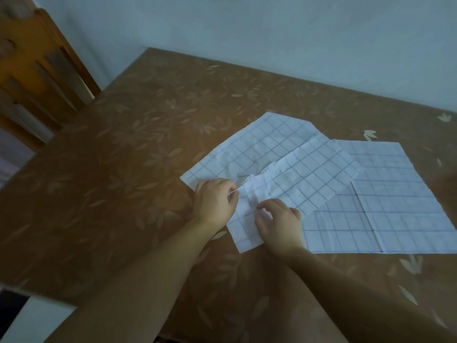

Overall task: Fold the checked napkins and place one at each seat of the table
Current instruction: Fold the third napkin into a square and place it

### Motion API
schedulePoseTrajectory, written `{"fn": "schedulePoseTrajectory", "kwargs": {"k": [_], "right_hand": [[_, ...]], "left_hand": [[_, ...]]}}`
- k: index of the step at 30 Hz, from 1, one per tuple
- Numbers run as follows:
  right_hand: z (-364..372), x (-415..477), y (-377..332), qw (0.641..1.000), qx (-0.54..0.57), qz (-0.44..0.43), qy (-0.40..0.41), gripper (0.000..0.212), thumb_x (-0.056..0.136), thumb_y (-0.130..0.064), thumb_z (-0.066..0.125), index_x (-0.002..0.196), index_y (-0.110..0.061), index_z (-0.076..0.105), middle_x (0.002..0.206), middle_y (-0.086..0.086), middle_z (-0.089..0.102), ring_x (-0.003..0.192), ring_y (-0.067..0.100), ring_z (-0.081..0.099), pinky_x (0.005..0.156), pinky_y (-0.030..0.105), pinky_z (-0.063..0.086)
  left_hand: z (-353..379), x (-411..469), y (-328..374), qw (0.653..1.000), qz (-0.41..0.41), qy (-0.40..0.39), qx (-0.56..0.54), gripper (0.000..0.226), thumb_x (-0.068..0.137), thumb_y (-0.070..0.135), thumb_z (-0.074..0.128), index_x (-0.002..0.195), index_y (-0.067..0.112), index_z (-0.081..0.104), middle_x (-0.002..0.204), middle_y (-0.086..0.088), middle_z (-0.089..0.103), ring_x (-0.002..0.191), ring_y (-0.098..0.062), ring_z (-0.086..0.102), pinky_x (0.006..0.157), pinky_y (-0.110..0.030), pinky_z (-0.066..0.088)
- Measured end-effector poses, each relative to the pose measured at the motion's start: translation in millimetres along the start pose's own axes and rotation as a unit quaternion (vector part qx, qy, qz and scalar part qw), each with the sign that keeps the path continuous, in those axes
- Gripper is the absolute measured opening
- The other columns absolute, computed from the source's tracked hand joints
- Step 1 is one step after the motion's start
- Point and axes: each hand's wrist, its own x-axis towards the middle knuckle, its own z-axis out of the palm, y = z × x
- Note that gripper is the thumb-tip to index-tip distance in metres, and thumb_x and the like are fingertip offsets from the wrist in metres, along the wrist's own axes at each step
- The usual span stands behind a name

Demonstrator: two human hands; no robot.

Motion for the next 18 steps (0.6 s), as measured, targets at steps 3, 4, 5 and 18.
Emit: {"fn": "schedulePoseTrajectory", "kwargs": {"k": [3, 4, 5, 18], "right_hand": [[-36, -3, -13, 0.998, 0.055, 0.001, 0.023, 0.003, 0.092, -0.030, 0.060, 0.093, -0.028, 0.062, 0.097, -0.017, 0.056, 0.087, 0.006, 0.057, 0.092, 0.037, 0.048], [-53, -4, -22, 0.998, 0.058, 0.002, 0.029, 0.003, 0.091, -0.029, 0.061, 0.091, -0.029, 0.059, 0.097, -0.016, 0.055, 0.089, 0.007, 0.057, 0.090, 0.036, 0.049], [-55, -2, -22, 0.998, 0.059, 0.011, 0.020, 0.006, 0.091, -0.027, 0.062, 0.091, -0.030, 0.056, 0.099, -0.015, 0.056, 0.093, 0.008, 0.058, 0.087, 0.033, 0.049], [-208, -82, -87, 0.981, 0.009, -0.191, -0.028, 0.044, 0.082, -0.018, 0.060, 0.125, -0.028, 0.061, 0.137, -0.007, 0.053, 0.124, 0.019, 0.050, 0.095, 0.046, 0.046]], "left_hand": [[-32, 3, 27, 0.999, 0.015, -0.010, -0.030, 0.012, 0.089, 0.024, 0.064, 0.089, 0.013, 0.069, 0.080, -0.001, 0.069, 0.073, -0.022, 0.063, 0.063, -0.029, 0.044], [-48, 3, 39, 0.999, 0.013, -0.016, -0.030, 0.013, 0.091, 0.026, 0.062, 0.092, 0.015, 0.069, 0.084, 0.000, 0.069, 0.075, -0.021, 0.063, 0.064, -0.031, 0.048], [-48, 4, 43, 0.999, 0.009, -0.035, -0.031, 0.014, 0.092, 0.028, 0.061, 0.095, 0.017, 0.069, 0.087, 0.000, 0.070, 0.078, -0.021, 0.063, 0.066, -0.033, 0.051], [-220, -75, 198, 0.981, 0.138, -0.136, 0.017, 0.017, 0.092, 0.020, 0.059, 0.099, 0.027, 0.072, 0.103, 0.010, 0.071, 0.091, -0.012, 0.063, 0.081, -0.036, 0.051]]}}
